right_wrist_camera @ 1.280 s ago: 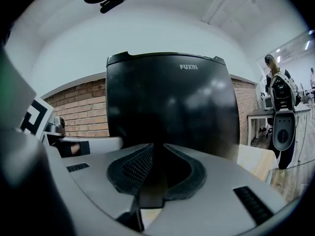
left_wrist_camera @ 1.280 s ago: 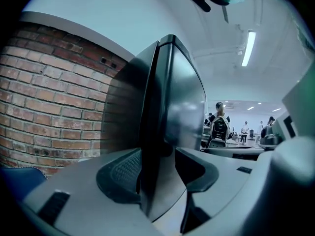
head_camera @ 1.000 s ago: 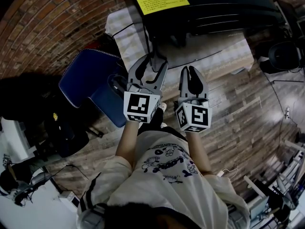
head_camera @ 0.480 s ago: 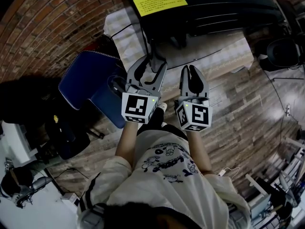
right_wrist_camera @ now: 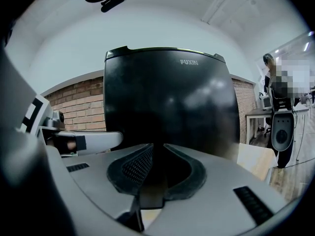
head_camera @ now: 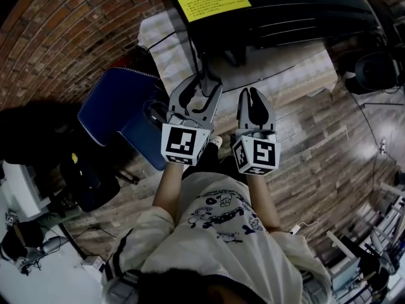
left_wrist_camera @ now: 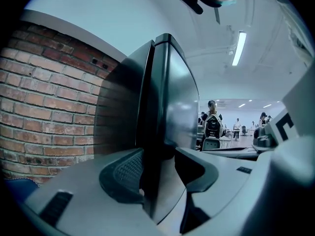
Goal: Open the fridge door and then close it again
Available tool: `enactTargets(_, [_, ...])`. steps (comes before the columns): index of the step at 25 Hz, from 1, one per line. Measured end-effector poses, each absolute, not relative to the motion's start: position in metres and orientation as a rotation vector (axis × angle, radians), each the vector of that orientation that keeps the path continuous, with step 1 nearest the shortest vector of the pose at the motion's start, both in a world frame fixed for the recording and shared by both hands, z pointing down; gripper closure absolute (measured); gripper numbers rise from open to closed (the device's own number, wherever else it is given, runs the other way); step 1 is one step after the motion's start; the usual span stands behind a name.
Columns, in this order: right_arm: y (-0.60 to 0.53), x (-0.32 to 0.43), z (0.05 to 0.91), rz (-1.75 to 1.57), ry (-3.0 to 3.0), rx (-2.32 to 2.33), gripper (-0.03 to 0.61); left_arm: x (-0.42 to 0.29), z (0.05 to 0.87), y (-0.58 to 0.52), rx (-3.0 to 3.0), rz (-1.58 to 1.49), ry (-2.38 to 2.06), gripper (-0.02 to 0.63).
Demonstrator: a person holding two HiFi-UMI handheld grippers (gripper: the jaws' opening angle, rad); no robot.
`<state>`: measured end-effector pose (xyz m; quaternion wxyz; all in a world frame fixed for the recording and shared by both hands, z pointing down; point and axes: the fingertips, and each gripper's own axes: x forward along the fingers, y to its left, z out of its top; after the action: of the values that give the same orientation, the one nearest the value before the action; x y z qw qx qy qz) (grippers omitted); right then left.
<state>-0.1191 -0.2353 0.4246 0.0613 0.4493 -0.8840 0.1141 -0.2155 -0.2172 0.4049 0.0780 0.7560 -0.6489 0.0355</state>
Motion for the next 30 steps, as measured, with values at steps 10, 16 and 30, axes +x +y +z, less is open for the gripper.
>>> enactTargets(10, [-0.232, -0.113, 0.421, 0.339, -2.689, 1.342, 0.508, -0.215, 0.404, -0.216, 2.249, 0.097, -1.951, 0.413])
enactTargets(16, [-0.227, -0.109, 0.419, 0.338, -2.706, 1.305, 0.508, -0.215, 0.404, -0.216, 2.236, 0.107, -1.967, 0.411])
enactTargets(30, [-0.224, -0.092, 0.412, 0.337, -2.734, 1.281, 0.508, -0.213, 0.405, -0.216, 2.186, 0.117, -2.033, 0.407])
